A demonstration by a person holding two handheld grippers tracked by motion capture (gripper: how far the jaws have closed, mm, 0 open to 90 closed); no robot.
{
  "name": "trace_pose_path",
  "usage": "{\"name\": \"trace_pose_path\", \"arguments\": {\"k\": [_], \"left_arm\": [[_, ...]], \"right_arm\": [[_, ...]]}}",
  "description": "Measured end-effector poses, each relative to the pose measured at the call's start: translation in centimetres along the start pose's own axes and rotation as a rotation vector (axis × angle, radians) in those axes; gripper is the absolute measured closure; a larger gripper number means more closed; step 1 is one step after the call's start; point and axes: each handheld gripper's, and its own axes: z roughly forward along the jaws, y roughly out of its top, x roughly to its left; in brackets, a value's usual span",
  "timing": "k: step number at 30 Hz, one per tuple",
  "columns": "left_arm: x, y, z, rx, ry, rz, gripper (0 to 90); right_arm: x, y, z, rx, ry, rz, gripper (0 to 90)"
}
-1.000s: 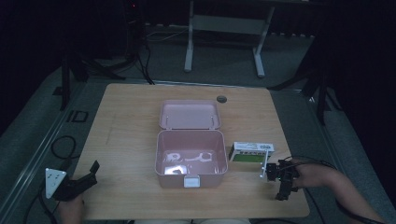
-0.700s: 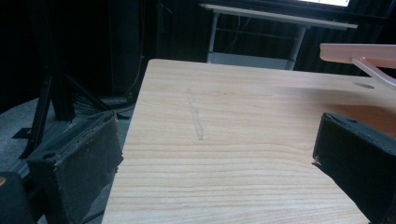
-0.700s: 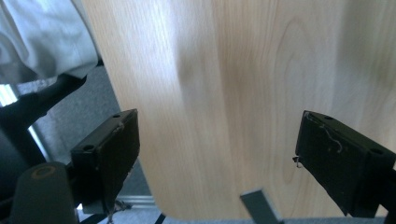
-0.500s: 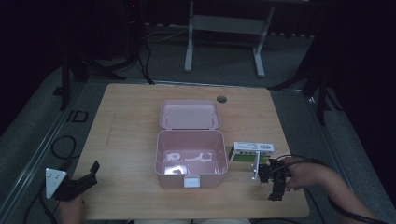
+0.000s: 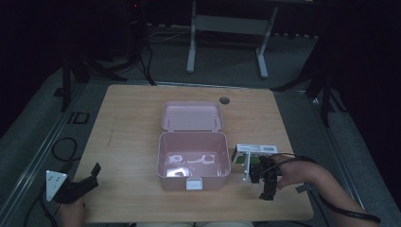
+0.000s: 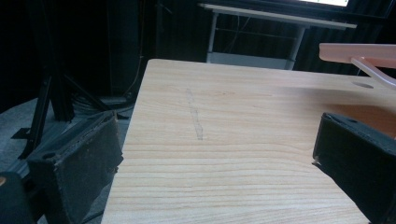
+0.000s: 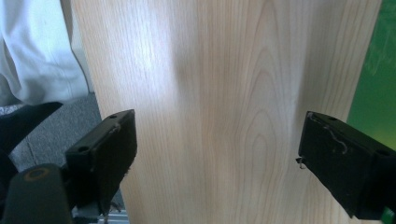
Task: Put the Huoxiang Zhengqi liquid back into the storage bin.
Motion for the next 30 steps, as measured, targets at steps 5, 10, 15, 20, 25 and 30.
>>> {"name": "trace_pose_path", "arguments": {"k": [5, 10, 15, 20, 25, 30], "left_arm": [[0.0, 0.0, 0.0, -0.001, 0.000, 0.001, 1.0], [0.0, 0.0, 0.0, 0.001, -0.001, 0.002, 1.0], [0.0, 0.0, 0.0, 0.000, -0.001, 0.002, 1.0], [0.0, 0.0, 0.0, 0.002, -0.001, 0.001, 1.0], [0.1, 0.0, 0.0, 0.003, -0.002, -0.008, 1.0], [0.0, 0.0, 0.0, 0.003, -0.001, 0.001, 1.0]], "right_arm": [[0.0, 0.7, -0.4, 0.000, -0.021, -0.035, 12.3], [-0.4, 1.0, -1.2, -0.029, -0.030, -0.029, 14.4], [-0.7, 0.8, -1.6, -0.021, -0.021, -0.024, 14.6], [-1.1, 0.5, -2.3, -0.022, -0.022, -0.012, 14.8], [-1.5, 0.3, -2.9, -0.020, -0.028, -0.011, 15.0], [-2.3, 0.0, -3.8, -0.040, -0.048, 0.000, 15.2]]}}
